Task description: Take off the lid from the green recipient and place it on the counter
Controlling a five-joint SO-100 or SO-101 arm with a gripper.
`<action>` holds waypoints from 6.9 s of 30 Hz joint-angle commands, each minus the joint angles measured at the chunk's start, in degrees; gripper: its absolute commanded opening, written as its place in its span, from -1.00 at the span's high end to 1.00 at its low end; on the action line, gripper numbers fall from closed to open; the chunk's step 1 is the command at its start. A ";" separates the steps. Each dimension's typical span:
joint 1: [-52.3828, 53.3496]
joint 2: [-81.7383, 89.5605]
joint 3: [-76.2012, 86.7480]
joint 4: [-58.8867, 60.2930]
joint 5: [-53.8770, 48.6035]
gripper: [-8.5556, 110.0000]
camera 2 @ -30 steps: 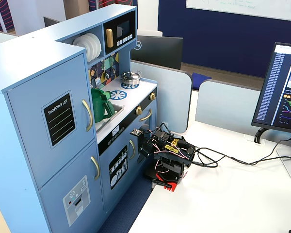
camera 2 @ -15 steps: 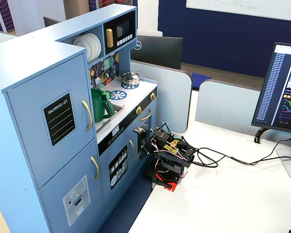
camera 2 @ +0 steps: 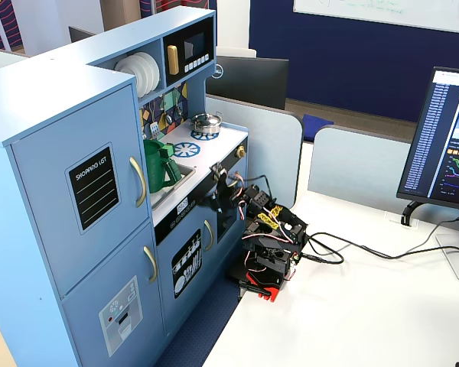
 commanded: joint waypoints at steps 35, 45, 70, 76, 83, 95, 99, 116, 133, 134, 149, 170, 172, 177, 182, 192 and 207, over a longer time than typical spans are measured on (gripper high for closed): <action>2.37 -29.79 -33.05 -26.89 -1.67 0.24; 1.49 -34.98 -37.00 -28.21 -2.20 0.27; -1.14 -43.86 -44.03 -30.50 -4.75 0.55; -2.46 -44.03 -44.03 -31.03 -5.19 0.86; -3.16 -44.30 -45.35 -32.78 -4.04 0.86; 0.79 -44.30 -50.80 -35.42 -7.03 0.86; 7.73 -44.12 -50.63 -39.73 -6.77 0.86; 31.64 -38.14 -25.93 -56.78 -3.52 0.86; 31.29 -45.00 -7.56 -73.13 -1.76 0.86; 31.29 -46.32 -8.09 -73.92 -1.76 0.86; 30.76 -55.63 -13.36 -76.64 -1.93 0.85; 27.42 -14.94 -13.01 -32.78 3.25 0.38; 26.02 -7.91 -13.10 -21.45 2.37 0.40; 19.34 6.06 -5.89 -3.87 -3.16 0.40; 10.37 15.29 5.80 0.44 -6.33 0.40; -0.35 15.21 20.21 1.85 -6.59 0.44; -2.37 15.29 30.06 33.05 8.09 0.65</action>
